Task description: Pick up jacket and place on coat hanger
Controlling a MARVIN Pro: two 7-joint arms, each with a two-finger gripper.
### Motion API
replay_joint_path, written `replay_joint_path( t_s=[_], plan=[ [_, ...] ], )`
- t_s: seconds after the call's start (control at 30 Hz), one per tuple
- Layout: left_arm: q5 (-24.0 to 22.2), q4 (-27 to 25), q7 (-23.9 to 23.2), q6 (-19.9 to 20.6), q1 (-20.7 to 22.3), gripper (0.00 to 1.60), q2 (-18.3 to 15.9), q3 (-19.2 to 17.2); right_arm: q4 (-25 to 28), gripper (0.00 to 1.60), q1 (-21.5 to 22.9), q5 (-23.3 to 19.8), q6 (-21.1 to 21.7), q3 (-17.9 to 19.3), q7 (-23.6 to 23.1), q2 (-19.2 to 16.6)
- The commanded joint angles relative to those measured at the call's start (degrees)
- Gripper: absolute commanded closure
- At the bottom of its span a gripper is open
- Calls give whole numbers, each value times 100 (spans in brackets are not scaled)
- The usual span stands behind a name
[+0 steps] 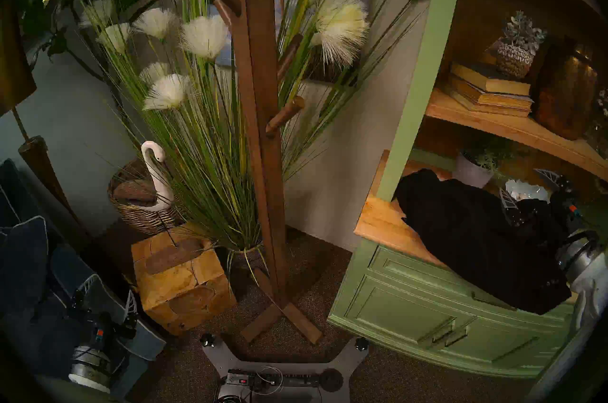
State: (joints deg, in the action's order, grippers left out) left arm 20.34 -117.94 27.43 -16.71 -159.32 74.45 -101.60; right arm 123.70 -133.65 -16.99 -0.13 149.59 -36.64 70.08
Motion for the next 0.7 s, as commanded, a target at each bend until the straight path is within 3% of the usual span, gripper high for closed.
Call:
replay_joint_path(
  t_s=[0.0, 0.67],
  plan=[
    [7, -98, 13, -28, 24, 0, -9, -8, -236, 0, 594, 386, 309, -82, -112, -678],
    [9, -55, 11, -29, 66, 0, -7, -2, -1392, 0, 1748, 1423, 986, -1563, -391, -1748]
  ],
)
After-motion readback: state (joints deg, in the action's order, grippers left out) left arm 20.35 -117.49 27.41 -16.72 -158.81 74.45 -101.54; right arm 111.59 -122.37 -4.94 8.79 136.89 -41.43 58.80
